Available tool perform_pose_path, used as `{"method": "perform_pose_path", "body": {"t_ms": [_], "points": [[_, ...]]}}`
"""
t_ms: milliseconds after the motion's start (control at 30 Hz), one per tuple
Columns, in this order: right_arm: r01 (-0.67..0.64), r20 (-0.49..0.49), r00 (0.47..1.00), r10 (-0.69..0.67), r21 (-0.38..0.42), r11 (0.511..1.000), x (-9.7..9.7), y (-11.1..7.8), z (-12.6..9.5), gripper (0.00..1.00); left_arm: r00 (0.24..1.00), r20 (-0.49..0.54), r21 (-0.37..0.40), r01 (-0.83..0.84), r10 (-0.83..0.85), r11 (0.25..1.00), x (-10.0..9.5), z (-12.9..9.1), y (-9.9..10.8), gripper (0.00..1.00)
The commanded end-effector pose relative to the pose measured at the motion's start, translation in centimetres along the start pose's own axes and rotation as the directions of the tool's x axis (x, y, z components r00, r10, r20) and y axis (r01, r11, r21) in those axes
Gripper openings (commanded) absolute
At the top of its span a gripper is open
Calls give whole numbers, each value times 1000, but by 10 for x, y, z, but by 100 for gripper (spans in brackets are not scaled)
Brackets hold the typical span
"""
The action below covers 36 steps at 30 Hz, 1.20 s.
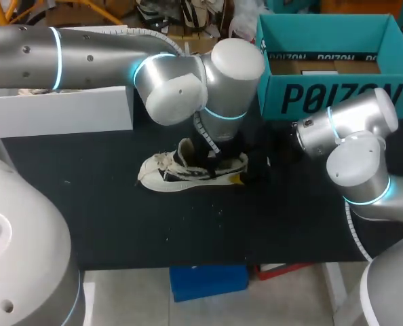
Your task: Take the shoe out of the shoebox, open the shoe tongue, remove and reinsert the insole, then place the shoe into the shoebox
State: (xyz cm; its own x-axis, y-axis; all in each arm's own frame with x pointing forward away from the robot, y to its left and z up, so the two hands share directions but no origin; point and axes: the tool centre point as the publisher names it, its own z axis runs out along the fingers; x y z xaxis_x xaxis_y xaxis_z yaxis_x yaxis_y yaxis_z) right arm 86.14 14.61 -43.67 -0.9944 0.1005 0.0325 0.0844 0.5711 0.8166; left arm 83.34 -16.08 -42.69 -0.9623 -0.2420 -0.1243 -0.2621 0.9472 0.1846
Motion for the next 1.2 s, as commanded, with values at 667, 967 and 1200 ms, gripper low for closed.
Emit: {"method": "perform_pose_path", "body": {"t_ms": [667,967,1200], "points": [[-2,2,1000,2,3,1000,-2,-2,0,0,907,414,120,23,-71,992,-22,23,16,22],[-2,2,1000,2,3,1000,-2,-2,0,0,897,423,183,52,-127,982,-35,18,21,15],[-2,2,1000,2,3,1000,-2,-2,0,0,919,382,174,34,-99,984,-32,20,21,0]]}}
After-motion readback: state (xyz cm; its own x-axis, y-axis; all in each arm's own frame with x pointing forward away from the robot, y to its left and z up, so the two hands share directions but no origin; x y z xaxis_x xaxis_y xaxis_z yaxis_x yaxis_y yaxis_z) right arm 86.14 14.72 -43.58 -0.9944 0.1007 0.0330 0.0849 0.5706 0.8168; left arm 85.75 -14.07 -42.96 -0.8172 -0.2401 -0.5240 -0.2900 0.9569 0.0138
